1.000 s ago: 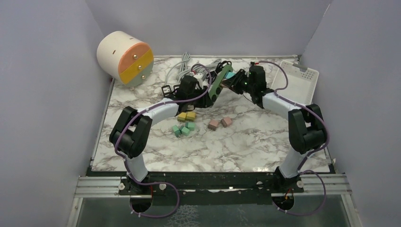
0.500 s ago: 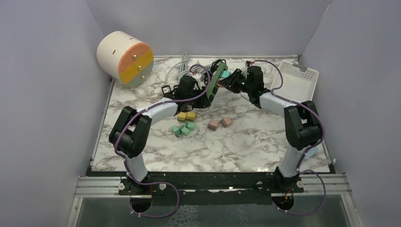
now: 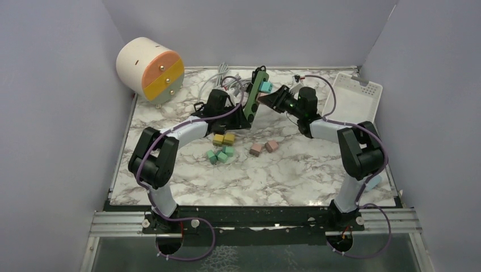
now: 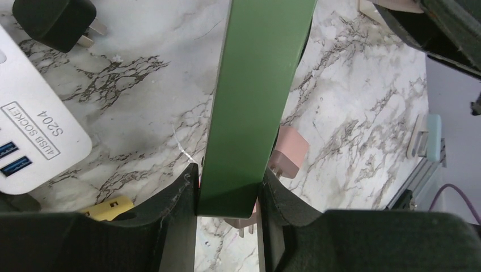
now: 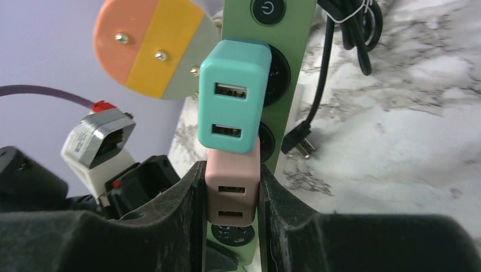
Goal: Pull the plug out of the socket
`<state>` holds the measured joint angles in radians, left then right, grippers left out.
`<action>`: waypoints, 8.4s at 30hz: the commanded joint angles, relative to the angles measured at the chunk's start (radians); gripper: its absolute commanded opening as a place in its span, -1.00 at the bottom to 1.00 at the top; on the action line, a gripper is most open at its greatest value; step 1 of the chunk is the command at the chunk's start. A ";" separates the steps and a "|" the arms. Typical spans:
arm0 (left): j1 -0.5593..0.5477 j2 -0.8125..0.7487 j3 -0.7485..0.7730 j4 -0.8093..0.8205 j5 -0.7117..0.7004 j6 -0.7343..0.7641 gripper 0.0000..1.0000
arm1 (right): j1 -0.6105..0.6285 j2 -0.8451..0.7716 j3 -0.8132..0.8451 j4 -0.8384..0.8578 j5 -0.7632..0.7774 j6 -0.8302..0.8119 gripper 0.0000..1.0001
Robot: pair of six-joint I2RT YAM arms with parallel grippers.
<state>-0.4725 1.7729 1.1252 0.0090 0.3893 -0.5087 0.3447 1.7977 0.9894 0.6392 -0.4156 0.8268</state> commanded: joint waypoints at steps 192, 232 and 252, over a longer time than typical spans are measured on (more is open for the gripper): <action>0.151 0.121 0.185 0.057 -0.305 -0.071 -1.00 | 0.000 -0.225 0.360 -1.061 0.291 -0.256 -0.99; 0.344 0.159 0.360 -0.161 -0.109 0.214 0.16 | 0.084 -0.333 -0.290 -0.821 -0.020 -0.311 -0.88; 0.388 -0.118 0.140 -0.154 -0.188 0.225 0.98 | 0.207 -0.256 -0.132 -0.917 0.211 -0.354 0.42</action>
<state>-0.0856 1.7542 1.3243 -0.1638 0.2371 -0.3031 0.5491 1.5810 0.8009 -0.1799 -0.3408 0.5205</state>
